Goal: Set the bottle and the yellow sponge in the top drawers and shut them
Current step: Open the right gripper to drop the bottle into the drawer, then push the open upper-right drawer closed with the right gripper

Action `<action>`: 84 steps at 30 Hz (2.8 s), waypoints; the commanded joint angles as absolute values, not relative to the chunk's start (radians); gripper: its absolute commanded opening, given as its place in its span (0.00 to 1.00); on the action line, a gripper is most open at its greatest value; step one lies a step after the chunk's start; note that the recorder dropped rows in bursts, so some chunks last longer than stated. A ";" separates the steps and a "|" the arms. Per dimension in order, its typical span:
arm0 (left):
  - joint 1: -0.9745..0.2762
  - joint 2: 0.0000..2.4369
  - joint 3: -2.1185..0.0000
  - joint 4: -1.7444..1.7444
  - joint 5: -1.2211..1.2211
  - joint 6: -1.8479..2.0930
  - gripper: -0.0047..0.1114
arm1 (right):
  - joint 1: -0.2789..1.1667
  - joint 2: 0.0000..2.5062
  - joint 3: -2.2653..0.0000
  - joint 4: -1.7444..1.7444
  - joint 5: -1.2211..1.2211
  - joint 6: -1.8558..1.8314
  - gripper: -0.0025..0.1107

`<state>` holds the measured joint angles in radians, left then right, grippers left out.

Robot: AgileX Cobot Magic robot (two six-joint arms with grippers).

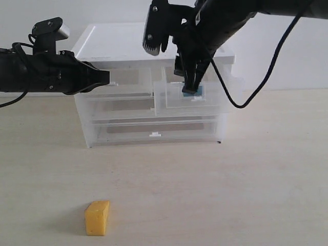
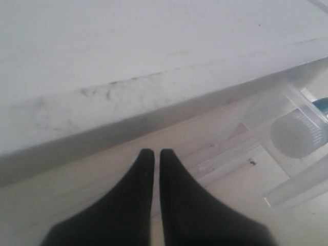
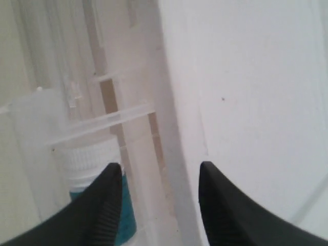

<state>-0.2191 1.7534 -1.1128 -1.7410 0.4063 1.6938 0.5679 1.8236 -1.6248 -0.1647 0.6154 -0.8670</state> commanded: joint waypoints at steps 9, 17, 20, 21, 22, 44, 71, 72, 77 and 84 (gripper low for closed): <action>-0.220 1.751 -1.110 -1.744 0.415 1.700 0.07 | 0.568 1.636 -1.627 -0.177 0.637 -0.204 0.39; -0.220 1.751 -1.110 -1.744 0.415 1.700 0.07 | 0.568 1.606 -1.627 -0.148 0.854 0.022 0.39; -0.220 1.751 -1.110 -1.744 0.415 1.700 0.07 | 0.568 1.606 -1.627 -0.146 0.945 0.047 0.39; -0.220 1.751 -1.110 -1.744 0.415 1.700 0.07 | 0.568 1.606 -1.627 -0.135 0.967 0.055 0.39; -0.220 1.751 -1.110 -1.744 0.415 1.700 0.07 | 0.568 1.606 -1.627 -0.112 0.987 0.055 0.39; -0.220 1.751 -1.110 -1.744 0.415 1.700 0.07 | 0.568 1.696 -1.407 -0.166 0.753 0.308 0.39; -0.220 1.751 -1.110 -1.744 0.415 1.700 0.07 | 0.566 1.897 -1.588 -0.334 0.495 0.393 0.57; -0.220 1.751 -1.110 -1.744 0.415 1.700 0.07 | 0.563 1.897 -1.588 -0.339 0.490 0.398 0.57; -0.220 1.751 -1.110 -1.744 0.415 1.700 0.07 | 0.557 1.894 -1.588 -0.339 0.550 0.391 0.57; -0.220 1.751 -1.110 -1.744 0.415 1.700 0.07 | 0.557 1.840 -1.588 -0.331 0.604 0.375 0.57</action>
<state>-0.2191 1.7534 -1.1128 -1.7410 0.4063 1.6938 0.5685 1.8855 -1.5744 -0.3144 0.5825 0.3949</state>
